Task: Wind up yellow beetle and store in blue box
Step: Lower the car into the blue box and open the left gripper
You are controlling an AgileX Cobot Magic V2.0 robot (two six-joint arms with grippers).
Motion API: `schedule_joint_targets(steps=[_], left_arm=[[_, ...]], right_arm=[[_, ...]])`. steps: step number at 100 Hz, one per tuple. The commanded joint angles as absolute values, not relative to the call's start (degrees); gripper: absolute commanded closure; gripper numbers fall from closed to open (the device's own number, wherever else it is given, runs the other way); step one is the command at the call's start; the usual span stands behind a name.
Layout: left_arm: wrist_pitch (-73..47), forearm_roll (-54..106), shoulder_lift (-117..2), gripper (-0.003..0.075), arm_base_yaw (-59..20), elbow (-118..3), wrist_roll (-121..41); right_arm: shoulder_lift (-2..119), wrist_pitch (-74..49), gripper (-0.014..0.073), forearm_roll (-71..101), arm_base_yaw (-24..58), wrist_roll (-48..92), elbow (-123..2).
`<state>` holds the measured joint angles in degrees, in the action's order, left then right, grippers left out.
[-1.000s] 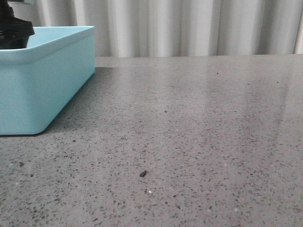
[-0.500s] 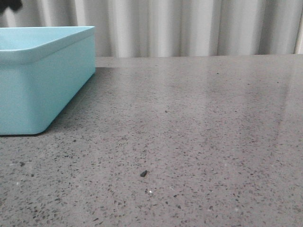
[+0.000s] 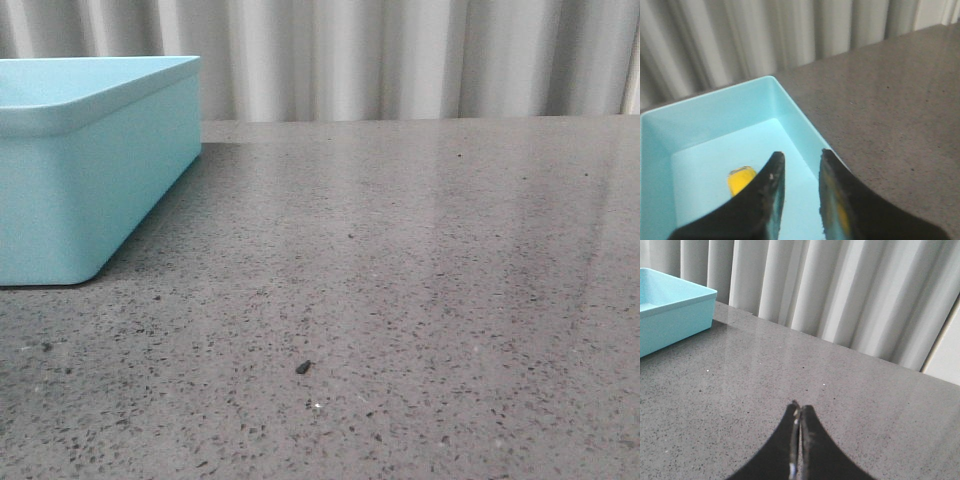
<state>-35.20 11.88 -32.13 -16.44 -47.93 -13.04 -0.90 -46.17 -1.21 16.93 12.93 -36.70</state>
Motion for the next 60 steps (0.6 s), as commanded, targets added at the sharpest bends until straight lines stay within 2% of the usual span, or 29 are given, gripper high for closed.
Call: schedule_joint_targets(steps=[1, 9, 17, 30, 60], left_arm=[[-22.5, 9.5, -22.5, 0.0613, -16.9, -39.3, -13.1], [-14.8, 8.5, -12.7, 0.0664, -16.9, -31.3, -13.1], [-16.3, 8.5, -4.6, 0.0740, -16.9, -26.5, -12.0], [-24.1, 8.5, -1.8, 0.0741, -16.9, -23.2, -11.7], [-18.7, 8.8, -2.1, 0.0741, -16.9, -20.2, -11.7]], right_arm=[[-0.2, -40.1, 0.0646, -1.5, 17.0, 13.6, -37.1], [-0.2, -37.1, 0.0646, -1.7, 17.0, 13.6, -37.0], [-0.2, -34.1, 0.0646, -1.8, 17.0, 13.6, -36.9], [-0.2, -31.0, 0.0646, -1.8, 17.0, 13.6, -36.0], [-0.2, -30.1, 0.0646, -1.8, 17.0, 13.6, -35.4]])
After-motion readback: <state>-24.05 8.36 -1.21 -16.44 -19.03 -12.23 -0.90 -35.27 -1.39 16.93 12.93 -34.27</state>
